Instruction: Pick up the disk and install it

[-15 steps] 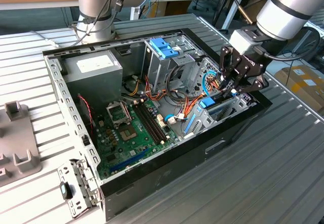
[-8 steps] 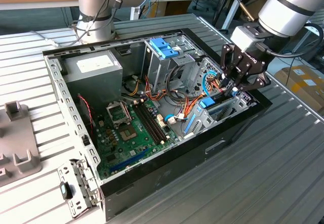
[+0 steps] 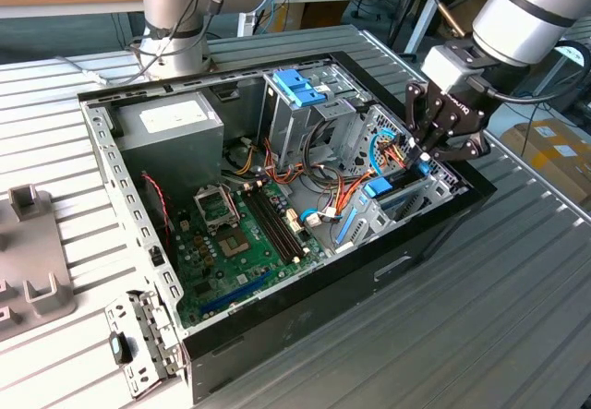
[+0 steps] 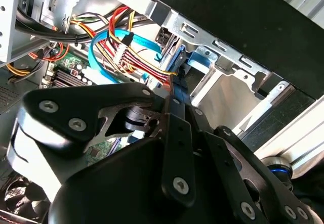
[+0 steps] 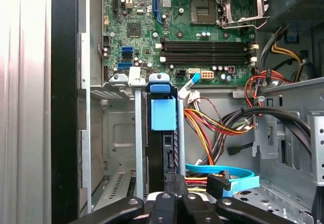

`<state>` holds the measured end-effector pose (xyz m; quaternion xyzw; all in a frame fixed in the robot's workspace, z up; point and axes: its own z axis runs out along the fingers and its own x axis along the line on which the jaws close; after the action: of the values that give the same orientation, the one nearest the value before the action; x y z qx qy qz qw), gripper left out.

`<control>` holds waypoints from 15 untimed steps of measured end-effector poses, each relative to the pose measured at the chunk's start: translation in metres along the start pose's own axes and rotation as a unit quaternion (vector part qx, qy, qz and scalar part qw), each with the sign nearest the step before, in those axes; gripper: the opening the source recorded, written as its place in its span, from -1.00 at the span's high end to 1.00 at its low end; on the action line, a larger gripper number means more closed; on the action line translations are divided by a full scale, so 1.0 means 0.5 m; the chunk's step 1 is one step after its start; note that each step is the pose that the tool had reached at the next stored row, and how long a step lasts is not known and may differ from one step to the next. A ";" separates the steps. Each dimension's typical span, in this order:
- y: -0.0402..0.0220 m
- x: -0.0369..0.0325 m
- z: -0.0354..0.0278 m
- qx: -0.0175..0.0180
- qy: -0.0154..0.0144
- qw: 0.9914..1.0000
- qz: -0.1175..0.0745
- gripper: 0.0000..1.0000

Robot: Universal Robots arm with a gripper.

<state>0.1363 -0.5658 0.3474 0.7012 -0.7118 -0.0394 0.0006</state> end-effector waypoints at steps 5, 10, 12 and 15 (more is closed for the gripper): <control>-0.002 0.001 0.009 -0.002 0.000 1.000 0.000 0.79; -0.004 0.002 -0.003 -0.002 0.000 1.000 0.000 0.79; -0.008 0.001 -0.015 -0.002 0.000 1.000 0.000 0.79; -0.027 0.000 -0.019 -0.003 -0.001 1.000 0.000 0.79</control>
<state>0.1501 -0.5668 0.3561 0.7011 -0.7118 -0.0422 0.0017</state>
